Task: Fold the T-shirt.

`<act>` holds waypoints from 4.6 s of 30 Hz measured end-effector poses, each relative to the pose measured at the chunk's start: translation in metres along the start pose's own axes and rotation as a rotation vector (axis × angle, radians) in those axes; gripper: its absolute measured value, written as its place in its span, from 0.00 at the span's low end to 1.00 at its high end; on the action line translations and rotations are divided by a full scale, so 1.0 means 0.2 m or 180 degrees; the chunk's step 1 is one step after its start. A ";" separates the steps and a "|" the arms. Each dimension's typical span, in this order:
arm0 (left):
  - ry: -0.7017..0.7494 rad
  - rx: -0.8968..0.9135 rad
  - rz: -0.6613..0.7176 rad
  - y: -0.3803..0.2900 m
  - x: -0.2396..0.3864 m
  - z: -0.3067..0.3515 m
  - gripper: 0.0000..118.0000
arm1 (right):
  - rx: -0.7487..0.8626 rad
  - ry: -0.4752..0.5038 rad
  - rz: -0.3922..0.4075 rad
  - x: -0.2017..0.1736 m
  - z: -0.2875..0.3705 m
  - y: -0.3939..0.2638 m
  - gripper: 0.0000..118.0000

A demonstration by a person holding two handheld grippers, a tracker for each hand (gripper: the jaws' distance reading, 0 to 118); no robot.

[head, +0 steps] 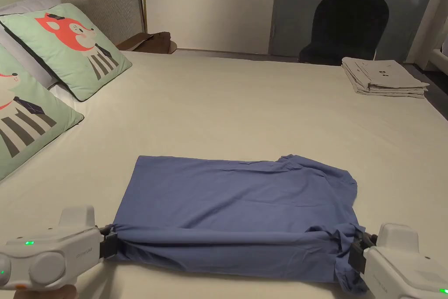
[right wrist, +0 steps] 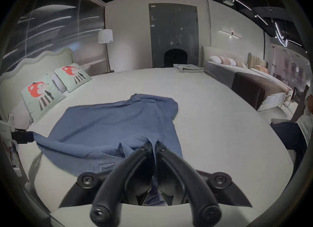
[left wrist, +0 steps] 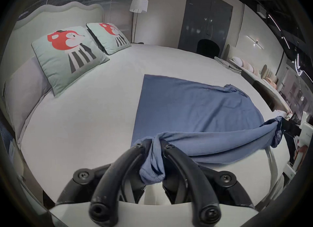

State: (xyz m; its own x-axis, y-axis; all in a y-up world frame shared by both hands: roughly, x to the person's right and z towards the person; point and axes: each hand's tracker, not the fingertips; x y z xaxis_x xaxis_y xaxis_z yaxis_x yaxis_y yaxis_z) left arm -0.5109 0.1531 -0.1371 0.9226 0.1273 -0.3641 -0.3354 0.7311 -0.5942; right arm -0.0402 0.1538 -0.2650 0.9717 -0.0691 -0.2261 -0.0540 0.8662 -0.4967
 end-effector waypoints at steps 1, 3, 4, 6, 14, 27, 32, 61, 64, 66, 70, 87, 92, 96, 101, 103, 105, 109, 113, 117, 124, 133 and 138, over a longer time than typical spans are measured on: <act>0.0005 0.0021 0.0004 0.04 0.01 -0.04 0.05 | -0.0002 -0.0028 -0.0008 0.00 -0.05 0.02 0.02; 0.0015 0.0026 -0.0016 0.10 0.03 -0.13 0.05 | -0.0026 -0.0060 -0.0024 -0.01 -0.14 0.06 0.02; 0.0026 0.0027 -0.0033 0.14 0.04 -0.17 0.05 | -0.0046 -0.0072 -0.0015 -0.01 -0.20 0.08 0.02; 0.0045 -0.0005 -0.0053 0.20 0.06 -0.26 0.05 | -0.0084 -0.0108 0.0017 -0.01 -0.29 0.10 0.02; 0.0069 -0.0369 0.0048 0.29 0.07 -0.62 0.05 | -0.0526 -0.0288 0.0181 -0.01 -0.66 0.12 0.02; -0.0039 -0.0274 0.0197 0.28 0.05 -0.59 0.82 | -0.0485 -0.0165 0.0089 0.02 -0.53 0.14 0.78; -0.0170 0.0410 0.0285 0.38 0.14 -0.28 0.82 | 0.0153 -0.0111 0.0104 -0.05 -0.25 0.30 0.89; -0.0298 0.1971 -0.0213 0.33 0.37 0.48 0.00 | 0.1741 -0.0254 0.0659 -0.31 0.52 0.42 0.00; -0.0219 0.1715 -0.0225 0.35 0.33 0.42 0.00 | 0.1729 -0.0254 0.0655 -0.30 0.51 0.42 0.00; -0.0101 0.1323 -0.0257 0.36 0.31 0.37 0.00 | 0.1708 -0.0257 0.0641 -0.30 0.50 0.42 0.00; -0.0098 0.0744 -0.0065 0.30 0.20 0.20 0.00 | 0.1628 -0.0275 0.0648 -0.28 0.46 0.41 0.00; 0.0323 -0.0485 0.0286 0.07 -0.08 -0.39 0.83 | 0.1133 -0.0329 0.0747 -0.20 0.20 0.30 0.00; 0.0306 -0.0633 0.0108 0.02 0.00 -0.49 0.58 | 0.1043 -0.0335 0.0738 -0.18 0.14 0.29 0.00; 0.0327 -0.0549 -0.0107 0.01 0.08 -0.50 0.32 | 0.0999 -0.0345 0.0712 -0.15 0.12 0.27 0.00; 0.0290 -0.0484 -0.0367 0.04 0.17 -0.47 0.06 | 0.0917 -0.0393 0.0686 -0.09 0.11 0.25 0.00; 0.0249 -0.0434 -0.0329 0.07 0.16 -0.43 0.06 | 0.0679 -0.0387 0.0582 -0.04 0.07 0.23 0.00; 0.0158 -0.0368 -0.0224 0.11 0.15 -0.39 0.06 | 0.0388 -0.0342 0.0327 0.01 0.00 0.20 0.01; 0.0059 -0.0291 -0.0059 0.17 0.12 -0.34 0.05 | -0.0288 -0.0310 -0.0089 0.11 -0.16 0.05 0.64; 0.0010 -0.0306 -0.0012 0.18 0.10 -0.33 0.05 | -0.0659 -0.0310 -0.0218 0.12 -0.29 -0.10 0.90; -0.0017 -0.0303 -0.0007 0.15 0.10 -0.31 0.05 | -0.0856 -0.0204 -0.0191 0.08 -0.35 -0.16 0.66; 0.0074 -0.0303 0.0036 0.10 0.05 -0.30 0.05 | -0.0662 -0.0075 -0.0296 0.11 -0.26 -0.12 0.09; 0.0014 -0.0321 0.0346 -0.02 -0.06 -0.17 0.05 | -0.0491 0.0013 -0.0334 0.19 0.01 -0.14 0.09; -0.0025 -0.0424 0.0359 -0.19 -0.10 -0.02 0.05 | -0.0585 0.0061 -0.0387 0.22 0.17 -0.28 0.09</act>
State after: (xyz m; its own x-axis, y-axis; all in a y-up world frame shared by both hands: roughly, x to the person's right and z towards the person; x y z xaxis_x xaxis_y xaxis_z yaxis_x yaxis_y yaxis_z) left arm -0.5170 0.1204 -0.1107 0.8789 0.2090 -0.4287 -0.4587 0.6166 -0.6398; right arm 0.0126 0.1186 -0.2181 0.9691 -0.1784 -0.1703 0.0204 0.7463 -0.6653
